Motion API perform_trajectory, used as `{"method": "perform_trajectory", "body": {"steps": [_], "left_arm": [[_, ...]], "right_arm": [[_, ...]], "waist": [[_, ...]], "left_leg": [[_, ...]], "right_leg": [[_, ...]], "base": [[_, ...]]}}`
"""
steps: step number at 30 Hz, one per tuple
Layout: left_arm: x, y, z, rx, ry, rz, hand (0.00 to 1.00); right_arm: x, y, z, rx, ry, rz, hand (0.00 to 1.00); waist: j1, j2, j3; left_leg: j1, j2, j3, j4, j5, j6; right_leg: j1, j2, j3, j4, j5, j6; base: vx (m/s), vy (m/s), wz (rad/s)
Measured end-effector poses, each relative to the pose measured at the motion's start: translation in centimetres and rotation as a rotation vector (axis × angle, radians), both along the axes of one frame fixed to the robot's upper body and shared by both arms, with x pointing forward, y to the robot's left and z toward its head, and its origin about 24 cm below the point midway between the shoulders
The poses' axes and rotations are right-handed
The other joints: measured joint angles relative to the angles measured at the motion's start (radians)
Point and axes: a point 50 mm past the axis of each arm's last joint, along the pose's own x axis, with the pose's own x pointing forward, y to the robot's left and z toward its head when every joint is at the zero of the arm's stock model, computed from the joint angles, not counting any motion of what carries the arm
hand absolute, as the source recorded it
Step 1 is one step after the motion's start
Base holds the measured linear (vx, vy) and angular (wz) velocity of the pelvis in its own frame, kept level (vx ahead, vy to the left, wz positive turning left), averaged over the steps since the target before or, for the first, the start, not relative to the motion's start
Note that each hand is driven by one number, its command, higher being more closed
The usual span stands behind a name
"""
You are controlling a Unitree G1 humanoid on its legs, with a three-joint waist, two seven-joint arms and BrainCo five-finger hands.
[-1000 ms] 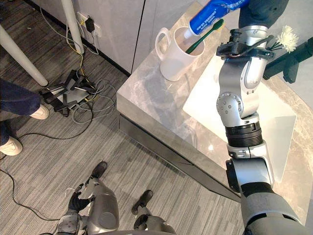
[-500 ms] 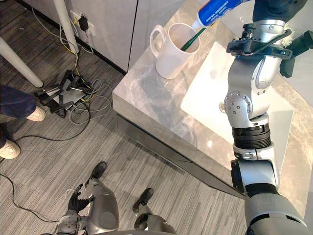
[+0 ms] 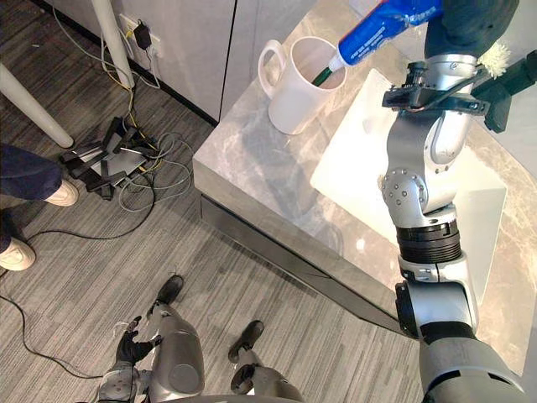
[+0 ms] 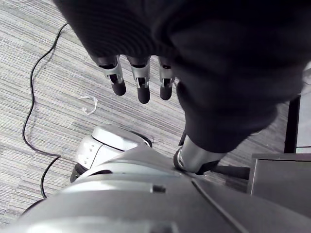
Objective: Organize washtable
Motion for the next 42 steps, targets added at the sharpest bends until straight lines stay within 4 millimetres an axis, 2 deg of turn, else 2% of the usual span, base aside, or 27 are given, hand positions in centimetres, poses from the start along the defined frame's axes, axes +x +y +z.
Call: {"method": "perform_trajectory", "body": {"steps": [4,10,16,17,42], "left_arm": [[0.0,0.0,0.0,-0.010,-0.005,0.012,0.00],[0.0,0.0,0.0,-0.011,-0.006,0.013,0.00],[0.0,0.0,0.0,-0.016,-0.008,0.019,0.00],[0.0,0.0,0.0,-0.018,-0.008,0.021,0.00],[-0.2,0.0,-0.1,-0.026,0.000,0.027,0.00]], "right_arm": [[0.2,0.4,-0.4,-0.018,0.020,0.014,1.00],[0.6,1.2,-1.1,-0.013,0.050,0.046,1.00],[0.7,1.2,-1.4,-0.013,0.063,0.044,1.00],[0.7,1.2,-1.4,-0.014,0.063,0.044,0.00],[0.9,1.4,-1.6,-0.046,0.077,0.054,0.00]], "waist": [[0.003,0.001,0.000],[0.004,0.001,0.001],[0.004,0.001,0.001],[0.004,0.001,0.001],[0.001,0.008,-0.002]], "left_leg": [[-0.004,0.010,0.000,0.000,-0.002,0.003],[-0.005,0.013,-0.002,-0.001,-0.003,0.004],[-0.005,0.014,-0.002,0.000,-0.002,0.002],[-0.005,0.014,-0.002,0.000,-0.002,0.002],[0.002,0.016,0.012,0.012,-0.005,0.006]], "right_leg": [[-0.001,0.010,0.001,-0.014,0.031,0.005],[-0.001,0.014,0.000,-0.015,0.031,0.005],[-0.001,0.015,0.000,-0.015,0.031,0.005],[-0.001,0.015,0.000,-0.015,0.031,0.005],[0.003,0.016,0.009,-0.016,0.031,0.005]], "base": [[-0.03,0.029,-0.05],[0.00,0.028,0.00],[0.00,0.027,0.00],[0.01,0.044,0.00],[0.00,0.016,-0.01]]}}
